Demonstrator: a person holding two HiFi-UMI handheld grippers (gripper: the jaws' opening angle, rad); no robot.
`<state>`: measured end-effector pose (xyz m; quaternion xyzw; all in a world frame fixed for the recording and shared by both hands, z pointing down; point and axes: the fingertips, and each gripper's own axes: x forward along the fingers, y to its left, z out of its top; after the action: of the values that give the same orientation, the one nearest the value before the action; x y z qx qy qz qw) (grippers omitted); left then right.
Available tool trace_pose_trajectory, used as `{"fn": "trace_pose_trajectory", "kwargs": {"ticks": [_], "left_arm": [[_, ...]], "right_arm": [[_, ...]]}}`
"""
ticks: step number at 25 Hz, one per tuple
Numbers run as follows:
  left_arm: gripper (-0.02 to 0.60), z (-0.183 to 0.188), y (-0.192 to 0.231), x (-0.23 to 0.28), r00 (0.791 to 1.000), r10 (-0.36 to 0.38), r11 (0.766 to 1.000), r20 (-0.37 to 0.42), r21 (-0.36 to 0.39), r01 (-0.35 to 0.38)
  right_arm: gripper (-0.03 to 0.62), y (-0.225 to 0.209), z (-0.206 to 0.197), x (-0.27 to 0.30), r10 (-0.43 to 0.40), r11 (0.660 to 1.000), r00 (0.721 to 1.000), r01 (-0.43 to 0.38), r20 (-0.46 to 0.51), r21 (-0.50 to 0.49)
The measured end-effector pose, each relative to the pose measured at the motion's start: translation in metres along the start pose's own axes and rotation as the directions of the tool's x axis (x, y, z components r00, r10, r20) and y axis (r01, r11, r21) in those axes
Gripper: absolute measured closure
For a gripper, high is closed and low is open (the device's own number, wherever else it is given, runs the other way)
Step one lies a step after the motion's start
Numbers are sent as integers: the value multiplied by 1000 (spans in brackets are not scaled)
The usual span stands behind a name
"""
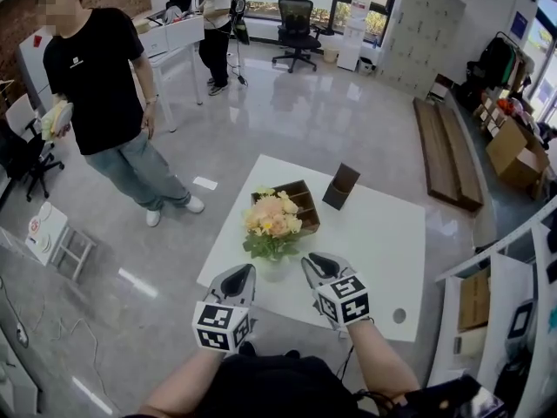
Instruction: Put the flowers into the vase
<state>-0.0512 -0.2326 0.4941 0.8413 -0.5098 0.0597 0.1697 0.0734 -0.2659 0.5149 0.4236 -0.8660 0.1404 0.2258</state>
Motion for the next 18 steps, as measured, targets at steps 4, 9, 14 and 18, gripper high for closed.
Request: {"fn": "trace_pose_trajectory", "kwargs": {"ticks": [4,9,14,18], "left_arm": [[575,1,-10,7,1000,-16,1000,-4,12,16],[575,3,-20,11,999,-35,999,-10,28,36],[575,3,-27,13,999,-48,998,-12,34,48],[575,2,-27,14,999,-52,998,-15,35,52]], "right_arm": [[568,-10,11,-20,-154,986,976,142,153,88],[586,-12,9,-32,-226,969,952,197,205,150],[589,-16,1,-39,-252,959,947,218,200,180],[589,-14,-4,-41,-266,954,943,228,199,193]]}}
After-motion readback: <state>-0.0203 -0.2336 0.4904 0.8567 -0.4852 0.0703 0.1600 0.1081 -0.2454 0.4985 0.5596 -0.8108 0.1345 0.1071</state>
